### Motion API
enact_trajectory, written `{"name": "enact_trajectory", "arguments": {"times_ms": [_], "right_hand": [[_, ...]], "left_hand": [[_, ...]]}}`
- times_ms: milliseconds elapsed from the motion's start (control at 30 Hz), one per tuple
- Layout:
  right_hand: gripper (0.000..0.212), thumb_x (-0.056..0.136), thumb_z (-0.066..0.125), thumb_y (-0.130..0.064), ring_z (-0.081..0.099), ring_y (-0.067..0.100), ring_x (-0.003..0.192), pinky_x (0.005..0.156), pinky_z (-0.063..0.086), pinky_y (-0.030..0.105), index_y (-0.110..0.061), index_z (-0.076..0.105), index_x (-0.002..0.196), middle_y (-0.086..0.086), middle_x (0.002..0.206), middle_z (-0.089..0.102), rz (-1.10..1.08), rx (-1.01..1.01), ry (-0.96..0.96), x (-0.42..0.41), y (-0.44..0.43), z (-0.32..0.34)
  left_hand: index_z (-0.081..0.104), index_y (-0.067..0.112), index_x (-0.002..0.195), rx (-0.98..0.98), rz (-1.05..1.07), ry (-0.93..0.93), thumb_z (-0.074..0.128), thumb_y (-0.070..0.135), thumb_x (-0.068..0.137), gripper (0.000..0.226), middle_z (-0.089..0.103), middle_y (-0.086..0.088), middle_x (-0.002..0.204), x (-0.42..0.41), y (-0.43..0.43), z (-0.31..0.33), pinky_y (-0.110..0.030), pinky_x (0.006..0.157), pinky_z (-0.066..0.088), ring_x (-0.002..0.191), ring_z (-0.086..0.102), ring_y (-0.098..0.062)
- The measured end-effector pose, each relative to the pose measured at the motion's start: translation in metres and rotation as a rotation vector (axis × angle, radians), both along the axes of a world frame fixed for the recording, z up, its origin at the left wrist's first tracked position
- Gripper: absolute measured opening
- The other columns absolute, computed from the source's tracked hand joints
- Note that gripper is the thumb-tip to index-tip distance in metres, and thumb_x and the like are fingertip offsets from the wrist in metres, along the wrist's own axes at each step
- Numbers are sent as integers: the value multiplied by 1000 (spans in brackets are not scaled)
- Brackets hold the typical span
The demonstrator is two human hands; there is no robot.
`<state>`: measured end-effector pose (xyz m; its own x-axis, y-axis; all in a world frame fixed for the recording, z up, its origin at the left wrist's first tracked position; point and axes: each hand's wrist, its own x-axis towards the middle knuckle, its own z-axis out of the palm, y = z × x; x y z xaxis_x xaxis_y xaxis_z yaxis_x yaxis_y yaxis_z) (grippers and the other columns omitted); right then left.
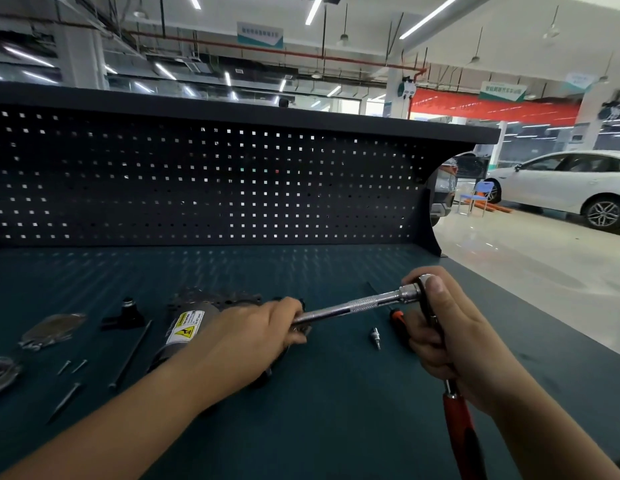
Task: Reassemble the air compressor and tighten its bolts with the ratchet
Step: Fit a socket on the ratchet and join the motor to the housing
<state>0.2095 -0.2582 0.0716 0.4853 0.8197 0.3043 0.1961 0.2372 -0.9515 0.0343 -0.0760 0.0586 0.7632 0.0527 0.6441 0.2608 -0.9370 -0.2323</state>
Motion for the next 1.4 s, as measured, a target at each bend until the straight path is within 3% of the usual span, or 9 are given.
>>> {"name": "enact_trajectory", "arguments": {"times_ms": [67,200,400,533,667,867,1133,1300,1400], "right_hand": [[41,75,41,-63,15,9,43,42,16,13,-25,48,90,-2,57,28,-11,-29,-33,-3,0,1],[41,76,40,-63,14,9,44,42,17,13,-25,48,87,-1,58,29,-18,-58,-6,-6,4,-5],[40,83,41,-56,13,7,41,41,17,9,-21,57,94,0,57,24,-7,32,262,5,10,-17],[38,82,42,-55,13,5,36,39,14,7,-22,59,87,-2,52,23,-15,68,359,7,16,-12],[33,96,34,-43,17,5,32,35,13,10,-17,47,80,-3,49,28,-2,145,351,12,19,9],[10,86,57,-35,48,3,56,53,41,14,-31,61,94,-2,71,58,-287,180,-466,14,17,-15],[44,92,52,-51,60,10,108,85,48,27,-30,49,131,-13,120,61,-236,-296,-1320,16,58,-82],[46,48,87,-57,62,-1,55,40,41,12,-34,72,85,-19,67,63,-141,-224,-1522,12,73,-106],[48,53,84,-59,62,-3,62,45,42,11,-36,71,92,-21,76,62,-102,-234,-1464,6,77,-112]], "left_hand": [[56,17,90,-68,-32,25,60,41,84,25,65,8,65,-1,0,-10,-19,38,41,46,56,-8],[33,30,117,-369,20,62,44,53,91,37,63,12,101,1,5,-19,-21,65,38,83,59,-9],[32,58,105,-738,-154,70,73,56,67,56,53,27,86,-9,13,-4,-5,68,37,78,51,12],[56,39,115,-676,-144,13,60,43,85,30,59,24,93,-11,22,6,-8,71,38,86,53,11],[31,49,135,-898,-99,-90,36,65,78,60,55,32,109,-17,36,16,-6,71,40,88,59,6],[65,21,106,-760,392,-35,53,36,94,23,69,3,101,-10,51,-31,-24,74,47,88,61,-11],[47,14,114,-558,616,210,52,59,83,55,62,-8,114,56,37,-66,-34,81,42,107,57,-29],[41,12,122,-817,646,242,60,53,78,63,56,-10,126,67,49,-74,-36,89,44,115,53,-31],[46,11,121,-892,678,230,61,47,77,59,56,-10,125,68,51,-75,-35,88,45,113,53,-31]]}}
